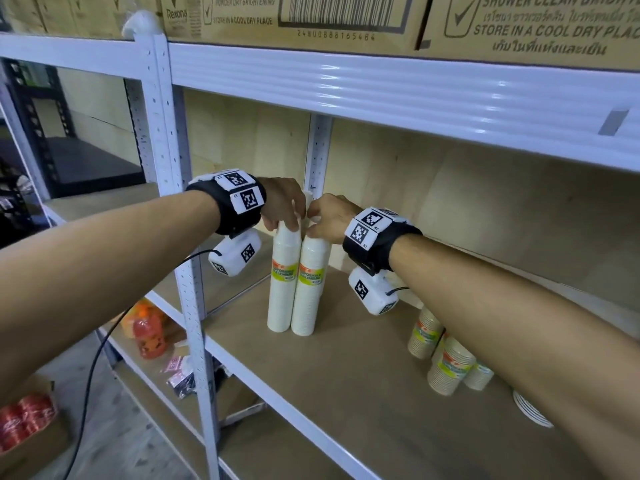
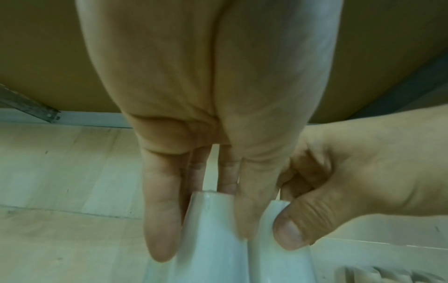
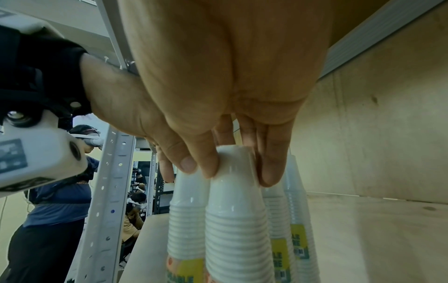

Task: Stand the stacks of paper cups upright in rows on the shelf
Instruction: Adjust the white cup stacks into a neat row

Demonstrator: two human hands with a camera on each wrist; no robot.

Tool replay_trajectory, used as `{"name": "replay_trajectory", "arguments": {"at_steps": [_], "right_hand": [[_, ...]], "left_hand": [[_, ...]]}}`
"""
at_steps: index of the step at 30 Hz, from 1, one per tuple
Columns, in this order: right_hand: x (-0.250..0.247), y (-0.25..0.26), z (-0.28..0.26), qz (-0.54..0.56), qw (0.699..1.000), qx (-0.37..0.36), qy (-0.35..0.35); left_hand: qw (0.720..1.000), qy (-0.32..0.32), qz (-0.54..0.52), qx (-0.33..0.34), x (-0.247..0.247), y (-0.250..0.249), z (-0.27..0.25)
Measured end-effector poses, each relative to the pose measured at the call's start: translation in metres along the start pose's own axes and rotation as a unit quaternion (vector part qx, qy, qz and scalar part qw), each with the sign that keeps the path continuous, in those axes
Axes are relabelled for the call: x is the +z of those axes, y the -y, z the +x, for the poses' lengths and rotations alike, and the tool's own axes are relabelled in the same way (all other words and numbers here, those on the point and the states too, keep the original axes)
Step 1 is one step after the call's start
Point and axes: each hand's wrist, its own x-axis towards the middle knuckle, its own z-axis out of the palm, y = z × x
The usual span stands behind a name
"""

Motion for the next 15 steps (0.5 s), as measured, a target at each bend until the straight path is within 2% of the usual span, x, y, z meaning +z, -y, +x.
{"name": "replay_trajectory", "arguments": {"at_steps": [8,15], "right_hand": [[-0.007,-0.009,-0.002,0.021,1.0,0.02,0.003],[-0.029,-0.035,-0.012,0.012,0.998,0.057,-0.012]], "left_hand": [[1.0,-0.004,0.013,0.02,-0.002,-0.006,0.004],[0.997,-0.016,0.019,0.068,-0.008,-0.037,0.018]]}}
